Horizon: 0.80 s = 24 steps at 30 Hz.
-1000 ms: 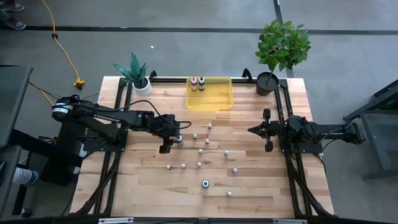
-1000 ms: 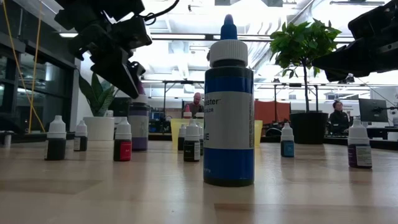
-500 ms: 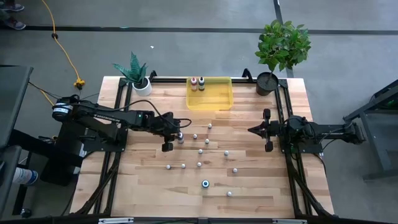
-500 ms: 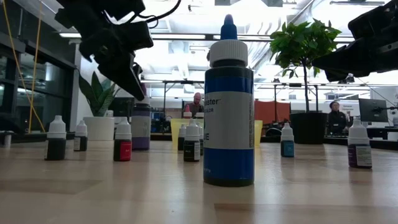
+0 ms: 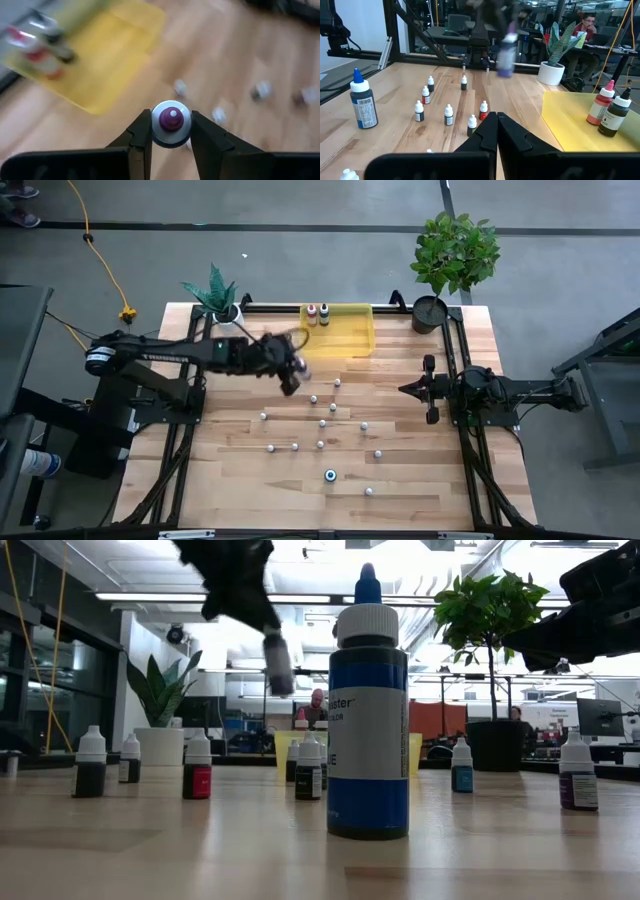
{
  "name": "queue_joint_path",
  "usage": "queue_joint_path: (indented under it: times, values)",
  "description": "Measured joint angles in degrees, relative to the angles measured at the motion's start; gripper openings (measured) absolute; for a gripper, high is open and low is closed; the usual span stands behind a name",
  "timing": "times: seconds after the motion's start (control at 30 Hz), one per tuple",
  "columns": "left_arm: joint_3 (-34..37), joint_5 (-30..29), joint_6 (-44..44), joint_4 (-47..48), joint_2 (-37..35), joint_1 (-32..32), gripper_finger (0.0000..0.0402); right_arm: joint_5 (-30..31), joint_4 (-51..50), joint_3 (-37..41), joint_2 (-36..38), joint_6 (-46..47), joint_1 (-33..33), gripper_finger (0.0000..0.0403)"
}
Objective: Pick & Place food coloring
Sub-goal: Put the large purple food coloring bottle into the yellow bin
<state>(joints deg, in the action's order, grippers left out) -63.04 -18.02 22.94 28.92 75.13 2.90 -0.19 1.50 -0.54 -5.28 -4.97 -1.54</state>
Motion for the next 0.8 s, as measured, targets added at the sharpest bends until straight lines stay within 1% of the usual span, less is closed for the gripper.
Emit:
queue_joint_path:
  times: [0.1,0.2,0.5,0.67,0.8]
  values:
    - [-5.25,-4.60,4.03,4.54,1.94,2.58,0.0088,0.00,0.00,0.00,0.00,0.00,0.02,0.0000]
    - [-10.87,-6.82,7.12,7.02,5.14,5.62,0.0088,0.01,0.00,0.00,0.00,0.00,0.01,0.0000]
    - [-27.26,-7.19,8.87,8.57,19.29,12.96,0.0087,0.00,0.00,0.00,0.00,0.01,0.01,0.0000]
    - [-37.87,-7.24,9.26,10.68,29.15,15.35,0.0087,0.02,0.00,0.00,0.00,0.02,0.02,0.0000]
    - [-47.19,-7.39,11.35,13.65,36.69,16.35,0.0087,0.00,0.00,0.00,-0.02,0.01,0.00,0.0000]
